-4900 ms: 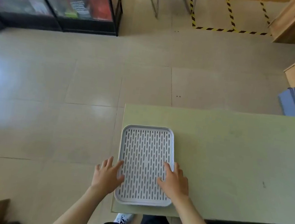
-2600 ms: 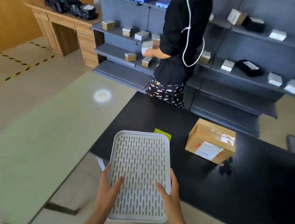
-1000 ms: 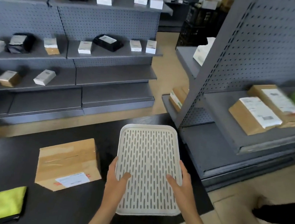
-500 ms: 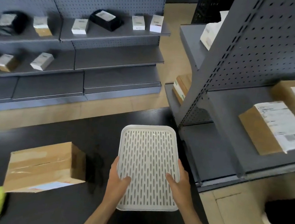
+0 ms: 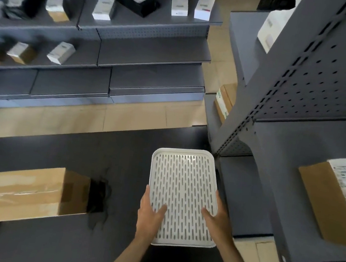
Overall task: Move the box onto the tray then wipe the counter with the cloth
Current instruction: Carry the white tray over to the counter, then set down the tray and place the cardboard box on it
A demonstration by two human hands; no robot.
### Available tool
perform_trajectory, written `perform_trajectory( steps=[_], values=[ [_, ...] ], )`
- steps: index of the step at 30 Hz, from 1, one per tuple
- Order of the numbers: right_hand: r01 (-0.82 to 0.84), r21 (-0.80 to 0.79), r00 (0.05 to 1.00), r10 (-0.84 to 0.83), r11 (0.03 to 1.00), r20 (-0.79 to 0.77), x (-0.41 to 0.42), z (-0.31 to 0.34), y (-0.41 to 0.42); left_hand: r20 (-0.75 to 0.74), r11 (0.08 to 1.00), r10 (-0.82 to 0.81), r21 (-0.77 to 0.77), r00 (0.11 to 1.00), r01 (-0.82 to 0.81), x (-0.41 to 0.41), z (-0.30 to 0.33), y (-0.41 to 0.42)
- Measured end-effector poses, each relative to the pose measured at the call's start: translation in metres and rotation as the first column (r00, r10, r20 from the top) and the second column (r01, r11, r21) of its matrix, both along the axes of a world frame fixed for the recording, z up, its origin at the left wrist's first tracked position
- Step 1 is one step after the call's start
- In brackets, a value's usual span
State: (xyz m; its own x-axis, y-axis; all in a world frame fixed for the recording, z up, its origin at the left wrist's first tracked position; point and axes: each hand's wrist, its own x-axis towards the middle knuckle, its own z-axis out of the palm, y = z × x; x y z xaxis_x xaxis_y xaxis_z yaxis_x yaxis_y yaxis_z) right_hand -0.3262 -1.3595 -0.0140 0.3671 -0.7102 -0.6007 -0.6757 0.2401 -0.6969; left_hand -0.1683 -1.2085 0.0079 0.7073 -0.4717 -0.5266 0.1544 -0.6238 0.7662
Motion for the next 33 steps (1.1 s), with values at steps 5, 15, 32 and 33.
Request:
perform_trajectory(
  steps=[5, 15, 32, 33],
  values=[
    [-0.007, -0.001, 1.000, 0.007, 1.000, -0.008, 0.004, -0.007, -0.015, -0.005, 0.999, 0.032, 0.025, 0.999, -0.031, -0.004, -0.008, -0.010],
    [-0.037, 0.005, 0.998, 0.037, 0.999, -0.041, 0.006, -0.014, -0.017, -0.017, 0.999, -0.032, 0.000, 0.999, 0.032, 0.002, -0.013, -0.013],
    [-0.455, -0.309, 0.889, 0.411, 0.835, -0.200, 0.015, 0.035, 0.010, 0.188, 0.811, -0.537, 0.381, 0.822, 0.443, 0.029, 0.033, 0.039],
    [-0.544, -0.308, 0.838, 0.487, 0.780, -0.247, 0.020, 0.041, 0.017, 0.196, 0.748, -0.608, 0.468, 0.770, 0.471, 0.033, 0.038, 0.047]
  ],
)
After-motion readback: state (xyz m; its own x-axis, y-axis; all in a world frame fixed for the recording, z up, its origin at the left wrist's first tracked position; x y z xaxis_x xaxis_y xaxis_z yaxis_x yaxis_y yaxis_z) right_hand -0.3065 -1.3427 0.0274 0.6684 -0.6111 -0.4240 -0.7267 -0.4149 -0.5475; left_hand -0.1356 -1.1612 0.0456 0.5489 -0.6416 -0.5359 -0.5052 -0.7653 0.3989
